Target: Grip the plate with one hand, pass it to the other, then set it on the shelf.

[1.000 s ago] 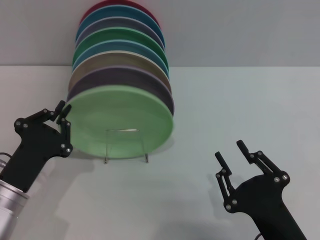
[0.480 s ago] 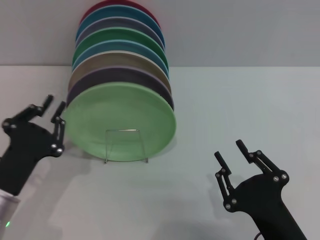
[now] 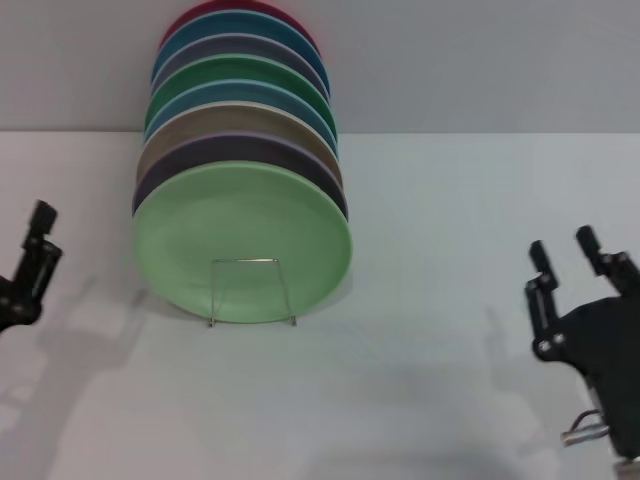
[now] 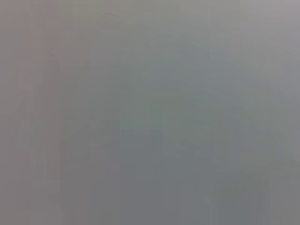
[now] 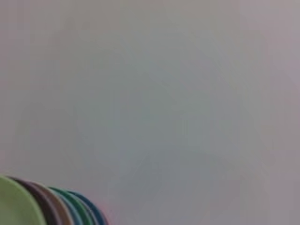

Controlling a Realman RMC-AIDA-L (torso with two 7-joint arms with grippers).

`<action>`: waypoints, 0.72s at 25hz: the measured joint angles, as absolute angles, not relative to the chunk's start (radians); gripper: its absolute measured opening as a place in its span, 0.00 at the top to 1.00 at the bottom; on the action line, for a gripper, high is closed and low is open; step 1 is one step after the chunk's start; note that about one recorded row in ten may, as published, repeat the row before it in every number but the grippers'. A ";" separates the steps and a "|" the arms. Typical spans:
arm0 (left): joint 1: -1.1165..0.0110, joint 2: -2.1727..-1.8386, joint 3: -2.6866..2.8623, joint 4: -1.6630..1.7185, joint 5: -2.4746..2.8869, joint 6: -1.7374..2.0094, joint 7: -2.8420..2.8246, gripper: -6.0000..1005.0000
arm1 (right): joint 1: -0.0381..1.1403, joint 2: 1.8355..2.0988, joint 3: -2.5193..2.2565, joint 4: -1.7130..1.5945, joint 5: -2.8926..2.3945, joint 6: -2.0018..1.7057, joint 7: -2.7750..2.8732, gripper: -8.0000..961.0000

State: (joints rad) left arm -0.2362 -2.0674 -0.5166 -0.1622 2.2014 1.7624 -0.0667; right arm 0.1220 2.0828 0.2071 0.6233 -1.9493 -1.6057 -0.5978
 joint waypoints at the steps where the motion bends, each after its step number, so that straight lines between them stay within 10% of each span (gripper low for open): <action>1: -0.235 -2.068 -0.527 -0.160 2.201 1.761 -0.105 0.50 | 0.126 2.084 0.220 0.607 -1.949 -1.608 -0.574 0.61; 7: -0.234 -2.070 -0.562 -0.165 2.201 1.748 -0.233 0.22 | 0.162 2.083 0.305 0.517 -1.949 -1.603 -0.361 0.59; 18: -0.235 -2.074 -0.564 -0.199 2.159 1.643 -0.334 0.14 | 0.295 2.080 0.380 0.171 -1.948 -1.573 0.347 0.50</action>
State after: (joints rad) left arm -0.2348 -2.0740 -0.5640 -0.1993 2.1590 1.6432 -0.3335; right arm 0.2945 2.0801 0.3804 0.1713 -1.9484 -1.5735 0.3470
